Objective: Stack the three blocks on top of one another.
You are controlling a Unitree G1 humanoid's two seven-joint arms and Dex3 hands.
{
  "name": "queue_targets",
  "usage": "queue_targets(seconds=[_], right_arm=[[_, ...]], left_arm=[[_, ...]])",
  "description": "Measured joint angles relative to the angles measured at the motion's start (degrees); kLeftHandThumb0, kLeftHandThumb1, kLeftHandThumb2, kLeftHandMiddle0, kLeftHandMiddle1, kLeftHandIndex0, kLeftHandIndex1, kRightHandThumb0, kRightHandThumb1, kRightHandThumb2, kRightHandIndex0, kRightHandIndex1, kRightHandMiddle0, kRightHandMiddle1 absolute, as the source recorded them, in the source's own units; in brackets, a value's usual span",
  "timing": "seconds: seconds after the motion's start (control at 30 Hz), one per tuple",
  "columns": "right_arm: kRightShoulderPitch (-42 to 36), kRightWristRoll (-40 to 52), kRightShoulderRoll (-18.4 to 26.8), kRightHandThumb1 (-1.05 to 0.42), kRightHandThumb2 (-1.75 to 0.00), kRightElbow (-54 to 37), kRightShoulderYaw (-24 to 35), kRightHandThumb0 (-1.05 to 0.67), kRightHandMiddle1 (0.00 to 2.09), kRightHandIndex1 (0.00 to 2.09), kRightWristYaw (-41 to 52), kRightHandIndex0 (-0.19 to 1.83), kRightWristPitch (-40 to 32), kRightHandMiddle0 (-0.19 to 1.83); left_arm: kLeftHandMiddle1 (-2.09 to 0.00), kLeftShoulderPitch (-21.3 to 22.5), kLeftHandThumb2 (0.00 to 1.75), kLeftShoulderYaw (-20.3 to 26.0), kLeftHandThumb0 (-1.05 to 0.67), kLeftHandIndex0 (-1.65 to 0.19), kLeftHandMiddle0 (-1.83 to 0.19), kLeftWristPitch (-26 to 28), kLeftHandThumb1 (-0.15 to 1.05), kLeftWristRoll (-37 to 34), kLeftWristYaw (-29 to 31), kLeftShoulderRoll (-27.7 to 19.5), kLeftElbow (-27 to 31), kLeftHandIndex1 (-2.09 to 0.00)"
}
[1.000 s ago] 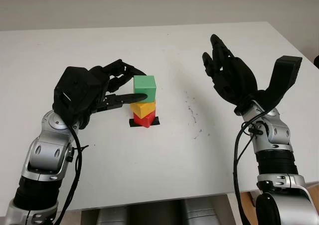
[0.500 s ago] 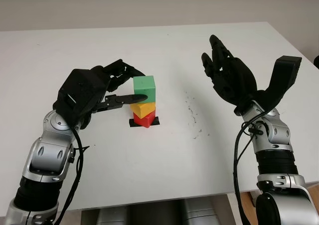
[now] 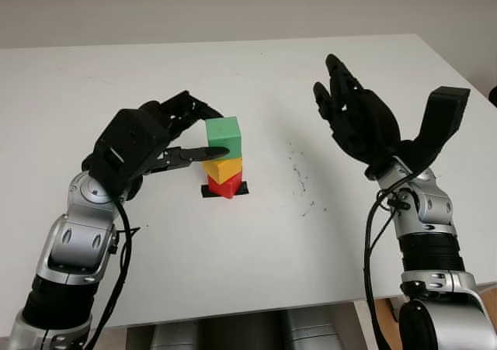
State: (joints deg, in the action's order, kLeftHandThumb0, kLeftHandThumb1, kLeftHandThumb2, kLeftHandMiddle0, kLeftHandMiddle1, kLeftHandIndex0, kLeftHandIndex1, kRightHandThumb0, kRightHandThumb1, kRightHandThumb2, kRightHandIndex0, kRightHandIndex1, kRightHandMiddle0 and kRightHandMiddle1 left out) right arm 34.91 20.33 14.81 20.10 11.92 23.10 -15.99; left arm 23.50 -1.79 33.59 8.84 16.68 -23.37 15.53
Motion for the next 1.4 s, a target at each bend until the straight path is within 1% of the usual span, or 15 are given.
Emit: queue_targets(seconds=[0.13,0.17,0.23,0.27,0.3,0.37,0.47,0.67,0.87,0.97,1.0,1.1,1.13,1.23,1.4], right_arm=[[0.0,0.0,0.0,-1.05,-0.60,0.0,0.0,-0.66,0.00,0.00,-0.1,-0.19,-0.3,-0.19],[0.0,0.0,0.0,-1.05,-0.61,0.0,0.0,-0.66,0.00,0.00,-0.1,-0.19,-0.3,-0.19],[0.0,0.0,0.1,-1.05,-0.61,0.0,0.0,-0.67,0.00,0.00,0.1,-0.19,-0.3,-0.19],[0.0,0.0,0.2,-1.05,-0.61,0.0,0.0,-0.67,0.00,0.00,0.3,-0.19,-0.3,-0.19],[0.0,0.0,0.2,-1.05,-0.59,0.0,-0.1,-0.67,0.00,0.00,0.4,-0.19,-0.3,-0.19],[0.0,-0.1,0.5,-1.05,-0.58,0.0,-0.2,-0.67,0.00,0.00,0.4,-0.19,-0.3,-0.19],[0.0,-0.3,0.7,-1.05,-0.56,0.0,-0.4,-0.64,0.00,0.00,0.4,-0.19,-0.7,-0.19],[0.0,-0.3,0.9,-1.05,-0.53,0.0,-0.5,-0.61,0.00,0.00,0.6,-0.19,-1.4,-0.19],[0.0,-0.4,1.2,-1.05,-0.51,0.0,-0.6,-0.61,0.00,0.00,1.0,-0.19,-1.4,-0.19],[0.1,-0.4,1.2,-1.05,-0.51,0.0,-0.6,-0.60,0.00,0.00,1.1,-0.19,-1.4,-0.19],[0.1,-0.4,1.2,-1.05,-0.51,0.0,-0.6,-0.60,0.00,0.00,1.1,-0.19,-1.4,-0.19],[0.1,-0.4,1.2,-1.05,-0.53,0.1,-0.6,-0.62,0.00,0.00,1.1,-0.19,-1.4,-0.19],[0.1,-0.4,1.2,-1.05,-0.53,0.1,-0.6,-0.63,0.00,0.00,1.0,-0.19,-1.4,-0.19],[0.1,-0.4,1.1,-1.05,-0.60,0.4,-0.6,-0.69,0.00,0.00,0.6,-0.19,-0.8,-0.19],[0.5,-0.5,0.8,-1.05,-0.71,2.2,-1.1,-0.82,0.00,0.00,2.8,-0.19,2.2,-0.19]], left_arm=[[-0.03,0.0,0.05,0.0,-0.49,-0.11,-0.19,0.6,0.97,0.0,0.0,0.1,0.0,-1.41],[-0.04,0.0,0.05,-0.1,-0.52,-0.03,-0.17,0.6,0.98,0.0,0.0,0.1,0.0,-1.11],[-0.04,-0.3,0.05,-0.2,-0.54,-0.02,-0.14,0.6,0.98,0.0,0.2,0.1,0.0,-0.81],[-0.04,-0.5,0.06,-0.3,-0.60,-0.01,-0.07,0.6,0.99,0.0,0.3,0.1,0.0,-0.50],[-0.04,-0.8,0.06,-0.3,-0.64,0.02,0.00,0.6,0.99,0.0,0.6,0.1,0.0,-0.31],[-0.01,-0.9,0.05,-0.2,-0.71,0.10,0.14,0.6,1.00,-0.5,1.4,0.0,0.0,-0.11],[0.00,-0.9,0.04,-0.2,-0.76,0.17,0.19,0.6,0.97,-1.5,2.7,-0.2,0.0,-0.02],[0.00,-0.9,0.04,-0.1,-0.86,0.19,0.19,0.4,0.93,-3.5,5.8,-1.7,0.0,0.00],[0.00,-0.9,0.05,-0.2,-0.89,0.19,0.19,0.3,0.92,-4.0,7.4,-3.3,0.1,0.00],[0.00,-0.9,0.06,-0.2,-0.97,0.19,0.19,0.5,0.95,-5.1,7.9,-3.3,0.2,0.00],[0.00,-1.1,0.32,-0.2,-0.95,0.19,0.19,0.3,1.01,-5.3,7.9,-3.3,0.4,0.00],[0.00,-2.6,0.68,0.3,-0.93,0.19,0.19,-2.8,1.04,-5.0,6.0,-3.0,2.2,0.00],[0.00,-3.2,0.72,1.0,-0.93,0.19,0.19,-3.4,1.05,-5.2,4.8,-2.2,2.6,0.00],[0.00,-3.9,0.67,4.5,-0.94,0.19,0.19,-3.8,1.05,-7.0,-0.7,2.1,3.7,0.00],[0.00,-4.1,0.70,10.8,-0.91,0.19,0.19,-8.4,1.05,-10.4,-8.2,7.8,3.7,0.00]])
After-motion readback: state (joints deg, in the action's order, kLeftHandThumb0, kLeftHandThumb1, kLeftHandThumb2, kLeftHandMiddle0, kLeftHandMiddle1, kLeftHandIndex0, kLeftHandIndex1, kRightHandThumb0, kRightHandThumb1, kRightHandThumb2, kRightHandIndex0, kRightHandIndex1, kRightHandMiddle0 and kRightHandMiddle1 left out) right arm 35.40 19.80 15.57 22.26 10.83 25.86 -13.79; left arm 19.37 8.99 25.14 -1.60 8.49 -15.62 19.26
